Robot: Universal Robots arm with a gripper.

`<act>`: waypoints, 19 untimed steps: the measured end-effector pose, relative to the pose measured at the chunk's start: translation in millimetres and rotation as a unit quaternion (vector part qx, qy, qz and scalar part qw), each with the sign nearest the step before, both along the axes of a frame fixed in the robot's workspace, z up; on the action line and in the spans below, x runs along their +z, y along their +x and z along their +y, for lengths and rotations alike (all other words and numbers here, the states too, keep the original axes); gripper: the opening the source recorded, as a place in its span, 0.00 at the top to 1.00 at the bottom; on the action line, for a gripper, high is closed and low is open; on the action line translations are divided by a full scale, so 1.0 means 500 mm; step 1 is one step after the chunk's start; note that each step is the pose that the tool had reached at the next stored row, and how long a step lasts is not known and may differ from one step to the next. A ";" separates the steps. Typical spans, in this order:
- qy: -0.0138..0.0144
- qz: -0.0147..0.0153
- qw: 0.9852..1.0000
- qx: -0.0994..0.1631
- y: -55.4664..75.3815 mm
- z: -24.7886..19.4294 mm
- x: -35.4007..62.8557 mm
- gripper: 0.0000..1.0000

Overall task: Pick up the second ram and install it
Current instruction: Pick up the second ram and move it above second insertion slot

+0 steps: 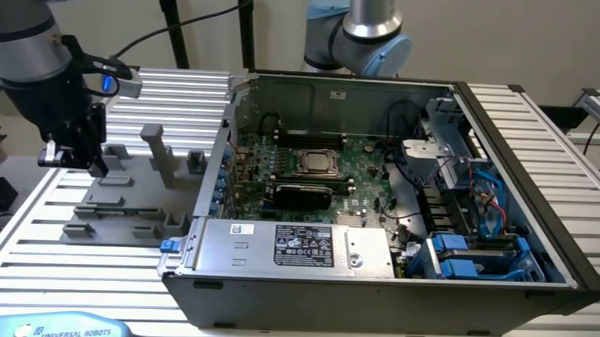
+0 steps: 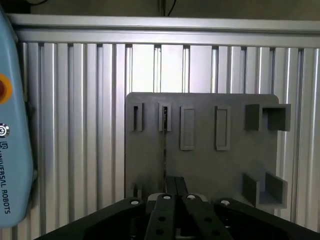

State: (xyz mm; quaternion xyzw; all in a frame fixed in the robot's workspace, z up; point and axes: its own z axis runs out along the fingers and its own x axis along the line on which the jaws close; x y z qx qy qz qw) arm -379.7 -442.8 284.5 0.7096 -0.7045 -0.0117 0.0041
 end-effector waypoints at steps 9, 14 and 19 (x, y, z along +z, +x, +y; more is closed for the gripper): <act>0.000 0.000 1.000 0.003 0.002 -0.0038 -0.032 0.70; 0.000 0.000 1.000 0.005 0.002 -0.0066 -0.051 0.64; 0.000 0.000 1.000 0.007 0.002 -0.0074 -0.069 0.64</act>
